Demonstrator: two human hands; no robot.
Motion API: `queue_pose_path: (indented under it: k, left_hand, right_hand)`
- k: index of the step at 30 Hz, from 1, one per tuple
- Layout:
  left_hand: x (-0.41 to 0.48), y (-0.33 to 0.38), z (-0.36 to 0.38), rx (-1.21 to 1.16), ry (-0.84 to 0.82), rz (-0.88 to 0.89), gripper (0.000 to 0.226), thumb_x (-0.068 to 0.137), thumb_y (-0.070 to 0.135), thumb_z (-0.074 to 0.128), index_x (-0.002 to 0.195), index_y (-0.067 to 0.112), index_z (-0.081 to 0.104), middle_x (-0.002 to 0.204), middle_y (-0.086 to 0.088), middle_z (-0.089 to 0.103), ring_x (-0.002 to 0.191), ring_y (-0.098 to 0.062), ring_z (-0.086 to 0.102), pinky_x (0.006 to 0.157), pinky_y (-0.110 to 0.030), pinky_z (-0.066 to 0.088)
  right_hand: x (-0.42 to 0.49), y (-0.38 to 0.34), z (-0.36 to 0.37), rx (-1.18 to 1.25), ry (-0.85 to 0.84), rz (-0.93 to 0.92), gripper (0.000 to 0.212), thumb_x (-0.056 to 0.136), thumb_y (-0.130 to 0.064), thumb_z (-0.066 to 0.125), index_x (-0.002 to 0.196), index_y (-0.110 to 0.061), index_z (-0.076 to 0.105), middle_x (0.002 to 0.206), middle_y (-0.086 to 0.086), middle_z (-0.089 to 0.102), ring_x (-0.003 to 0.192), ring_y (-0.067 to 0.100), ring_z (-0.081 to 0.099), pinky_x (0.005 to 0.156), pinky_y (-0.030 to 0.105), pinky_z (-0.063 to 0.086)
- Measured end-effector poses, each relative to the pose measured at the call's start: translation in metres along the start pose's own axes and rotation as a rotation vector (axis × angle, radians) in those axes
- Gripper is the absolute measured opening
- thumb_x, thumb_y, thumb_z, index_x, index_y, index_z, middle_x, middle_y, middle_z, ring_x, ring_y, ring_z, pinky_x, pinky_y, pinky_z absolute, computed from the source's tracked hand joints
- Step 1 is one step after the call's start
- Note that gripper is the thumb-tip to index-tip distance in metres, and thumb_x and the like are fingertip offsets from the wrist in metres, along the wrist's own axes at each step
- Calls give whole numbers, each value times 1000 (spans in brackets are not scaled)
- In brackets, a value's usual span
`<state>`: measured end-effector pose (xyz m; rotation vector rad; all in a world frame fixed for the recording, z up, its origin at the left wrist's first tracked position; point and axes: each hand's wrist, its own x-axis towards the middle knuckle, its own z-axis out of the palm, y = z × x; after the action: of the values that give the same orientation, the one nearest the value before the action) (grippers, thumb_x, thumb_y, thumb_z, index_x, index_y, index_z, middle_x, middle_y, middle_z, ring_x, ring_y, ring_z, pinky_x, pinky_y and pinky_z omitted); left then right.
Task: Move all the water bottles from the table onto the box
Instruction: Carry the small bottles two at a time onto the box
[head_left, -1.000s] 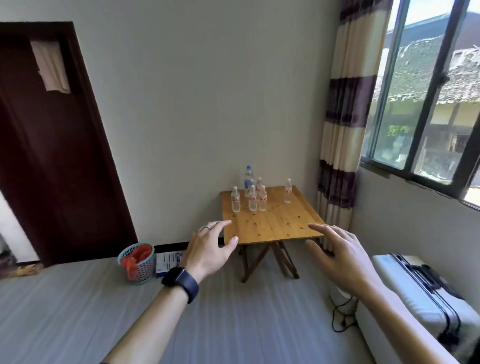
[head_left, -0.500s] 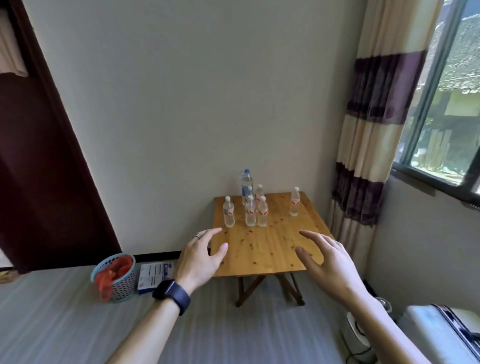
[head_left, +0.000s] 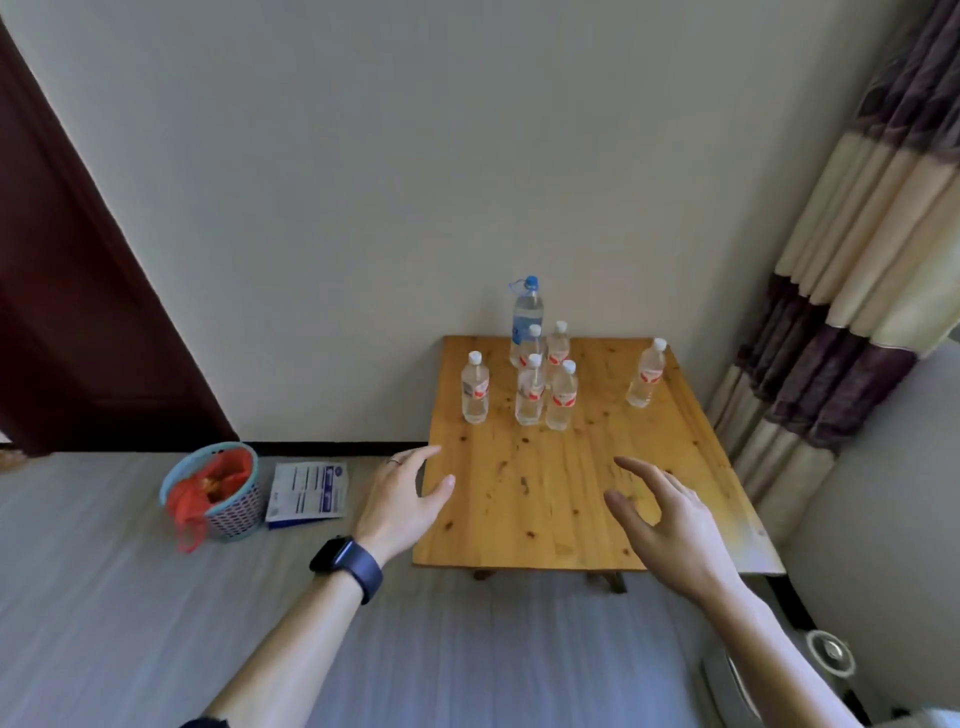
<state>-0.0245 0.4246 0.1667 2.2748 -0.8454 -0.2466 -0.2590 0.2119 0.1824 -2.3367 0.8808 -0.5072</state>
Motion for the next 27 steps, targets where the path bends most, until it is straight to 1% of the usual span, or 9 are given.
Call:
queue_pose_path:
  k: [2, 9, 12, 15, 17, 20, 23, 25, 27]
  left_hand:
    - [36, -6, 9, 5, -35, -12, 49, 95, 43, 60, 141, 27, 52, 145, 3, 52, 135, -17, 43, 104, -26, 32]
    - [152, -5, 44, 39, -140, -24, 50, 96, 47, 57, 142, 31, 49, 146, 3, 51, 135, -19, 44, 106, -33, 37]
    - [199, -8, 61, 47, -160, -48, 49, 96, 47, 57, 141, 32, 49, 145, 2, 51, 134, -19, 45, 104, -33, 39]
    - [247, -11, 78, 44, -157, -90, 49, 95, 46, 59, 141, 32, 48, 145, 1, 50, 134, -20, 44, 103, -33, 38]
    - [280, -12, 87, 46, -144, -124, 49, 95, 44, 60, 141, 30, 48, 145, -1, 49, 135, -21, 43, 104, -31, 37]
    - [323, -8, 97, 42, -145, -200, 53, 95, 43, 61, 143, 28, 45, 147, -2, 47, 138, -21, 40, 107, -35, 36]
    - [369, -8, 109, 57, -121, -259, 59, 94, 41, 64, 146, 28, 41, 146, -6, 46, 137, -23, 41, 106, -34, 36]
    - [397, -13, 119, 53, -113, -297, 64, 93, 39, 66, 149, 27, 38, 146, -9, 44, 137, -25, 40, 107, -34, 35]
    - [419, -22, 131, 74, -137, -324, 68, 92, 37, 67, 152, 27, 34, 148, -10, 41, 139, -25, 37, 109, -33, 33]
  right_hand:
    - [31, 3, 10, -4, -4, 18, 47, 93, -53, 58, 138, -39, 53, 136, -10, 59, 133, 19, 45, 102, 33, 39]
    - [130, 35, 38, -14, -39, 114, 48, 93, -53, 58, 138, -40, 51, 138, -11, 57, 134, 19, 45, 100, 30, 37]
    - [177, 58, 54, -19, -77, 139, 50, 93, -56, 56, 140, -40, 49, 139, -10, 57, 134, 20, 45, 102, 33, 39]
    - [233, 81, 73, -13, -131, 156, 53, 92, -57, 55, 142, -42, 45, 140, -10, 56, 133, 20, 46, 98, 30, 38]
    - [272, 95, 85, -8, -167, 157, 54, 93, -55, 57, 144, -39, 45, 142, -7, 55, 133, 22, 46, 99, 30, 37]
    - [326, 110, 98, 2, -238, 186, 59, 93, -52, 59, 147, -36, 41, 143, -2, 55, 132, 26, 47, 100, 33, 38]
    - [383, 122, 113, 15, -279, 198, 65, 91, -51, 62, 149, -37, 37, 139, 5, 55, 128, 31, 50, 99, 36, 41]
    - [417, 128, 124, 16, -285, 198, 70, 90, -47, 66, 151, -33, 35, 142, 10, 51, 128, 36, 49, 102, 41, 42]
    - [442, 135, 136, 0, -311, 212, 76, 89, -45, 68, 154, -31, 31, 148, 11, 44, 131, 37, 47, 105, 44, 42]
